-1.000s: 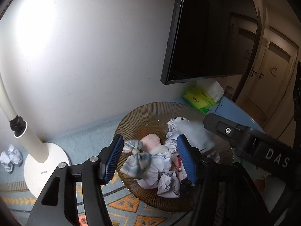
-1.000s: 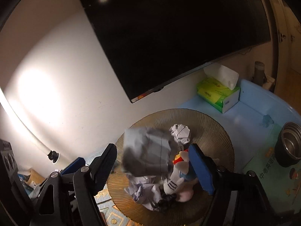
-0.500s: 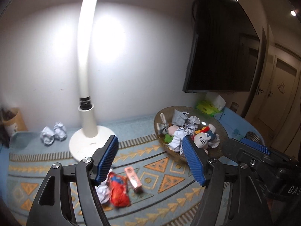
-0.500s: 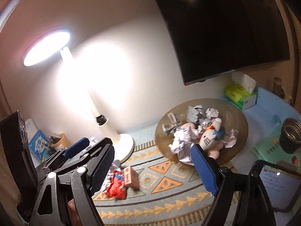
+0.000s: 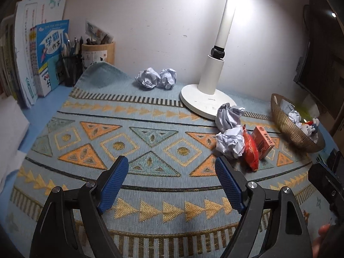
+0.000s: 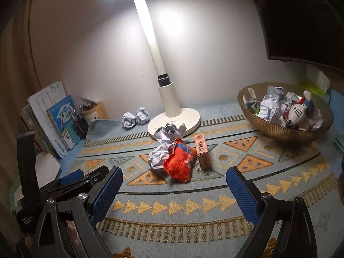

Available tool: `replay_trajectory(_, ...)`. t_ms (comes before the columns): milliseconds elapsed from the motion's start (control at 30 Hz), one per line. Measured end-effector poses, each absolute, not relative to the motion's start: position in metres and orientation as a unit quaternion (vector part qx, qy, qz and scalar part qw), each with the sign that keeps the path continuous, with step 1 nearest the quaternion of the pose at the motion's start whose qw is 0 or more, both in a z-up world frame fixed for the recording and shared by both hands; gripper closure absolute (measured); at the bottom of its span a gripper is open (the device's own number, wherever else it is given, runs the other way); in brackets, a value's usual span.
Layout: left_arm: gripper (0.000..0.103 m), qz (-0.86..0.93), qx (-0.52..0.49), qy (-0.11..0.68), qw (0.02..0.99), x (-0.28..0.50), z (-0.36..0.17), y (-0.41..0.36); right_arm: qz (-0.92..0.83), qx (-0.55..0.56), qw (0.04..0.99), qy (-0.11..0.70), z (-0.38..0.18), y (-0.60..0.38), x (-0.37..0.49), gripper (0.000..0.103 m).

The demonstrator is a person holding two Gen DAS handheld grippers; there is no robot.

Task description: Organize objects

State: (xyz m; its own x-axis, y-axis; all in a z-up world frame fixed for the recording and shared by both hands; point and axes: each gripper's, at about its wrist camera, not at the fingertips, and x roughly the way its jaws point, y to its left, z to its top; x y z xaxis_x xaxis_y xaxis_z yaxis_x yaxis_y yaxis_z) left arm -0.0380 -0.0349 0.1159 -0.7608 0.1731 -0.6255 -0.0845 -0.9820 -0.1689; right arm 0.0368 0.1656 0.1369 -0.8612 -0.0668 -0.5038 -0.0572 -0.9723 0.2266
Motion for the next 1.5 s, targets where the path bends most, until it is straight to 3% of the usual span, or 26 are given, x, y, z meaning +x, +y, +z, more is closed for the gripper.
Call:
replay_trajectory(233,0.021,0.930,-0.349,-0.064,0.096,-0.039,0.112,-0.031,-0.939,0.322,0.012,-0.122,0.104,0.165,0.012,0.006)
replay_trajectory(533,0.021,0.927,-0.352,-0.056,0.116,-0.034,0.113,-0.026,-0.911,0.335,0.039,-0.238,0.089,0.207,0.011,0.006)
replay_trajectory(1500,0.021,0.920,-0.366,-0.074,0.117,-0.038,0.109,-0.032,-0.909,0.344,0.054,-0.228,0.090,0.199,0.009,0.006)
